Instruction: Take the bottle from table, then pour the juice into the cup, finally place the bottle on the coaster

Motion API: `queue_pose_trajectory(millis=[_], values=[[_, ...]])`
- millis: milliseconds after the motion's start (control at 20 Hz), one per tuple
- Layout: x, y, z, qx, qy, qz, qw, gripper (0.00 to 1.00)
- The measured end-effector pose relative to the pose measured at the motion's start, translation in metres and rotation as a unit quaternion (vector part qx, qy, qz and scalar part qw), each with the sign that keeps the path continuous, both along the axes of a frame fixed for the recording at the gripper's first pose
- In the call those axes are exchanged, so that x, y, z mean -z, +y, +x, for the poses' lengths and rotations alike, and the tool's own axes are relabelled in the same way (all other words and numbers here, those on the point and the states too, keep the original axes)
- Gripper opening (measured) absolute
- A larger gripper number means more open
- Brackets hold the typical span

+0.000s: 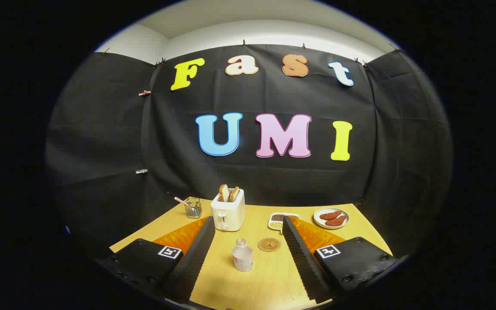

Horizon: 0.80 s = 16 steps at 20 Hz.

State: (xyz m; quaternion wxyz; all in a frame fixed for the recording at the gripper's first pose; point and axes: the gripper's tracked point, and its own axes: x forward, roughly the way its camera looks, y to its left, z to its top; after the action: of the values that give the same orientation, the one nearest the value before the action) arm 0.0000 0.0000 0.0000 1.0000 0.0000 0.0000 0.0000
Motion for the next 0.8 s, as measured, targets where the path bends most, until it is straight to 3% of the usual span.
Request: queue_pose_trajectory(millis=[800], values=[[0.017, 0.006, 0.011, 0.031, 0.003, -0.008, 0.999, 0.97]])
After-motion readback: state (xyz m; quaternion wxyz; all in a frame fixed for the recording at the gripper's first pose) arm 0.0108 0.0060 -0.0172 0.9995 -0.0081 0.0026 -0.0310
